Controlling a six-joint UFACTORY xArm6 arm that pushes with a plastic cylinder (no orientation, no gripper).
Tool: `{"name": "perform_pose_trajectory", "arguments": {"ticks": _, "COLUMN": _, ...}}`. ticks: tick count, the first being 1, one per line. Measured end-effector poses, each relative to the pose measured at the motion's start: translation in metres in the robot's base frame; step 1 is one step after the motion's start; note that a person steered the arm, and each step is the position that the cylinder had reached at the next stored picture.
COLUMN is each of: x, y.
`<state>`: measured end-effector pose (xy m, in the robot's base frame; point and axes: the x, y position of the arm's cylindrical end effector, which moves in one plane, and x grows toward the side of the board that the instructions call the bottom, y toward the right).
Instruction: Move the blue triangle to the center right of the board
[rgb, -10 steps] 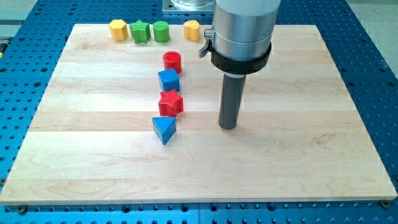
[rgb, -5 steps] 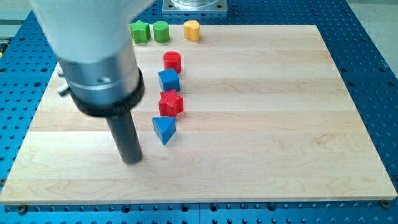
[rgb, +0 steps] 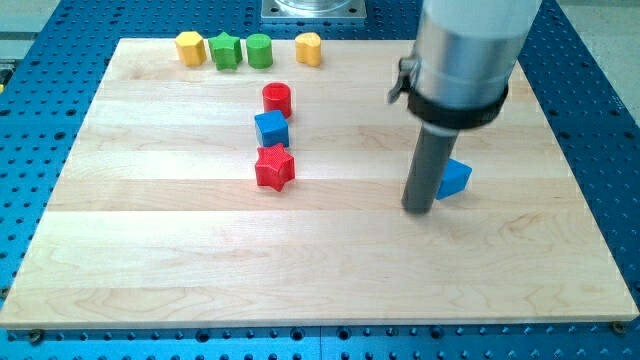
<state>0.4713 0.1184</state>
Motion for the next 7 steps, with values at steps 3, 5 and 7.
{"name": "perform_pose_trajectory", "arguments": {"ticks": 3, "x": 0.024, "y": 0.091}}
{"name": "perform_pose_trajectory", "arguments": {"ticks": 5, "x": 0.026, "y": 0.119}}
{"name": "perform_pose_trajectory", "arguments": {"ticks": 7, "x": -0.019, "y": 0.112}}
